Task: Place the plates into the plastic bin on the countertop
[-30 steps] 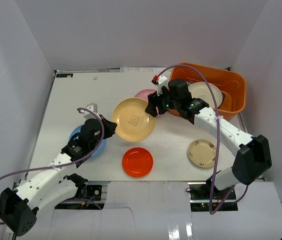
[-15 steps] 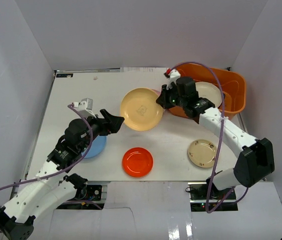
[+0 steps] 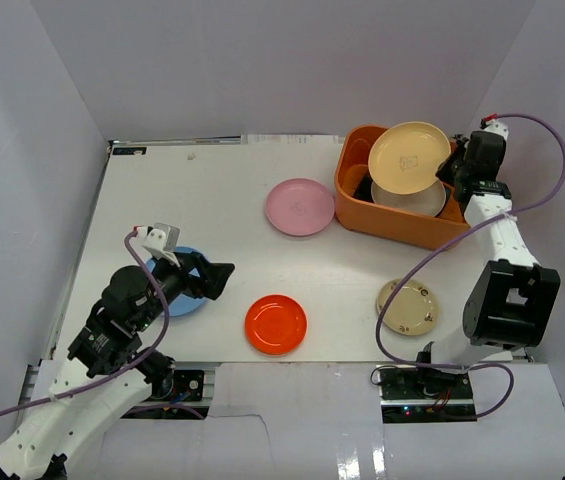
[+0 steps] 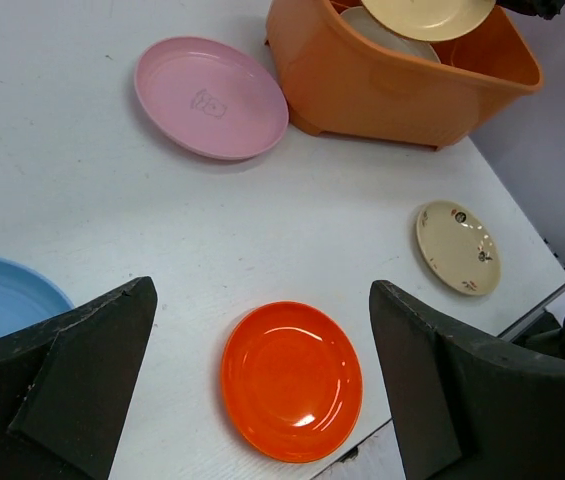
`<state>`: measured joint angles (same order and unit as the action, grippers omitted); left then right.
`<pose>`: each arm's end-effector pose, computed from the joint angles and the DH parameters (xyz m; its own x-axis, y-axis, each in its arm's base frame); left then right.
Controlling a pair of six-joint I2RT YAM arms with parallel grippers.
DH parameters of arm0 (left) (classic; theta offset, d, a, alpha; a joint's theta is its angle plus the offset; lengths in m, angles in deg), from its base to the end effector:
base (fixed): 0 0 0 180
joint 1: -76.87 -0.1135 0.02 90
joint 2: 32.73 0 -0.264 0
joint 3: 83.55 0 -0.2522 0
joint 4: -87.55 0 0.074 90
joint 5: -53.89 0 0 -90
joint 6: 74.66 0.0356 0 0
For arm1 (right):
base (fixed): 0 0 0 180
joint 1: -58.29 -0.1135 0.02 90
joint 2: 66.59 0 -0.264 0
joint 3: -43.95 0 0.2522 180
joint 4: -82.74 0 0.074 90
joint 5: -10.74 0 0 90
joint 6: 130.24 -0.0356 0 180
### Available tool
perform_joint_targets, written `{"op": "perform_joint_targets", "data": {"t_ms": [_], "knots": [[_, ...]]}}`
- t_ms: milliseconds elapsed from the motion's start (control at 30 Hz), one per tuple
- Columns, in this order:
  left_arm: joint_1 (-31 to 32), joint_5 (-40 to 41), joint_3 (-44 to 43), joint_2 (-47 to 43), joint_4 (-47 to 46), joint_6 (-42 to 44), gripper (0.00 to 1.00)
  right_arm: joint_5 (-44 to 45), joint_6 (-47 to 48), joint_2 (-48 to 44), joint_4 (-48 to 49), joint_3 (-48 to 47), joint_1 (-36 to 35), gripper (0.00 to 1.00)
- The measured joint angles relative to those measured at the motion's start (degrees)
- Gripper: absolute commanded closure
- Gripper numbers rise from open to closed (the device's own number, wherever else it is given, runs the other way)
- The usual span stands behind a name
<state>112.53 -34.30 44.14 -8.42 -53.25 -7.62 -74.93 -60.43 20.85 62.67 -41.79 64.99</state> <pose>0.0897 -0.0630 0.3193 -0.3628 -0.2196 -0.9056 0.4518 0.8086 -0.3770 0.3592 -0.0449 0.3291 -0.2815 0.3796 -0.8813 0.3017 0.9069 0.2942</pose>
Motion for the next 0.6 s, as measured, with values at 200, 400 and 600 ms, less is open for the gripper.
{"op": "perform_joint_targets", "data": {"t_ms": [200,400,600], "knots": [[0.0,1.68,0.26,1.88,0.94,1.09,0.02,2.16,-0.39,6.12,-1.81,0.26,0.85,0.76],[0.0,2.38,0.26,3.19,1.62,1.11,0.02,5.4,-0.81,6.58,-2.73,1.7,1.49,0.3],[-0.02,3.41,0.26,3.17,1.62,1.11,0.02,6.54,0.02,4.48,-3.15,1.64,1.2,0.15]]}}
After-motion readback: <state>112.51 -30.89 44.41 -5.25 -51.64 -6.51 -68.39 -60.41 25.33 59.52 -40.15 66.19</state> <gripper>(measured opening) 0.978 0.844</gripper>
